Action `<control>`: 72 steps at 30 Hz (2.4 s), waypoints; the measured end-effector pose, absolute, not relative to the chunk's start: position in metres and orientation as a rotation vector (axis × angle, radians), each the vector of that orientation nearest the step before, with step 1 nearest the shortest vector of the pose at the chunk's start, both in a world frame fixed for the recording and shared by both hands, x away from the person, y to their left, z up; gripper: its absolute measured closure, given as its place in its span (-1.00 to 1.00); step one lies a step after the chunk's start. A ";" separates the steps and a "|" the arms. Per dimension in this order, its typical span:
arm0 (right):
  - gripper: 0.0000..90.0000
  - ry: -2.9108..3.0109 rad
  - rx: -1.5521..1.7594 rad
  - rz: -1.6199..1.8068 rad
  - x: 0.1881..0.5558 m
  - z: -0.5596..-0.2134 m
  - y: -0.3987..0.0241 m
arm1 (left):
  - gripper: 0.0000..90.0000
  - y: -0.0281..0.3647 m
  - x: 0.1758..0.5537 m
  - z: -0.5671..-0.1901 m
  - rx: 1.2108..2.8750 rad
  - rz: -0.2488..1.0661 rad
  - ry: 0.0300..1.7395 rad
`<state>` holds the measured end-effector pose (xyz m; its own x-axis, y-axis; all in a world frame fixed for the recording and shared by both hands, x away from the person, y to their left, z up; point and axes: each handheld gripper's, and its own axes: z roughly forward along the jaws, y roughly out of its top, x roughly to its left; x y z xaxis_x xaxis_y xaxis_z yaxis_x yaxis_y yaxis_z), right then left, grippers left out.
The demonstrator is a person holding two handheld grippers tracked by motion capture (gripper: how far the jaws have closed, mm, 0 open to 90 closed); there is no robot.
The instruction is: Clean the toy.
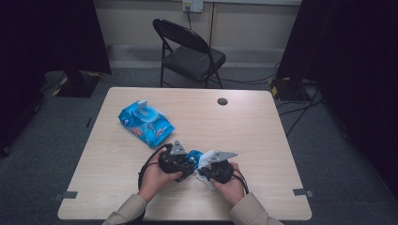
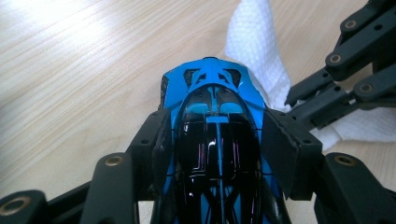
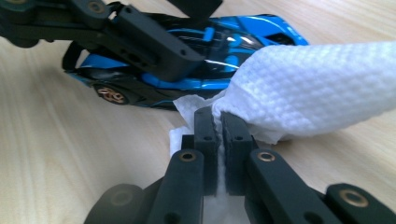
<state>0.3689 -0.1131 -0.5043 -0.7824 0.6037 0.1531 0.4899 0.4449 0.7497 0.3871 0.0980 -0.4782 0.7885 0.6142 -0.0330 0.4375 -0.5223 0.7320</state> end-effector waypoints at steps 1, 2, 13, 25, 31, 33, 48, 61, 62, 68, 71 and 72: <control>0.94 2.557 0.967 1.260 0.368 -0.504 -0.112 | -0.02 0.098 0.387 -0.478 2.206 0.296 0.774; 0.94 2.566 0.960 1.269 0.367 -0.505 -0.110 | -0.02 0.098 0.387 -0.478 2.207 0.299 0.772; 0.94 2.607 0.899 1.289 0.361 -0.505 -0.097 | -0.01 0.099 0.387 -0.478 2.193 0.303 0.778; 0.94 2.657 0.843 1.328 0.351 -0.506 -0.082 | 0.15 0.097 0.385 -0.477 2.203 0.318 0.774; 0.94 2.684 0.831 1.365 0.347 -0.507 -0.075 | 0.15 0.096 0.385 -0.477 2.204 0.318 0.773; 0.94 2.687 0.823 1.363 0.346 -0.507 -0.073 | 0.15 0.097 0.385 -0.477 2.207 0.320 0.769; 0.94 2.749 0.710 1.387 0.334 -0.507 -0.050 | 0.15 0.096 0.385 -0.477 2.205 0.323 0.769; 0.94 2.750 0.698 1.369 0.331 -0.492 -0.083 | 0.15 0.097 0.385 -0.477 2.206 0.318 0.773; 0.94 2.730 0.724 1.383 0.334 -0.491 -0.090 | 0.15 0.096 0.385 -0.477 2.207 0.319 0.774; 0.94 2.583 0.860 1.433 0.348 -0.477 -0.128 | 0.15 0.096 0.385 -0.477 2.207 0.320 0.774; 0.94 2.522 0.912 1.435 0.354 -0.472 -0.141 | 0.15 0.095 0.386 -0.476 2.212 0.320 0.775; 0.94 2.498 0.925 1.431 0.356 -0.472 -0.146 | 0.15 0.095 0.386 -0.476 2.214 0.321 0.775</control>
<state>0.3562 -0.1459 -0.4716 -0.8068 0.5588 0.1917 0.4480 0.3672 0.8152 0.3856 0.0949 -0.4762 0.7847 0.6198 -0.0117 0.4304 -0.5311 0.7299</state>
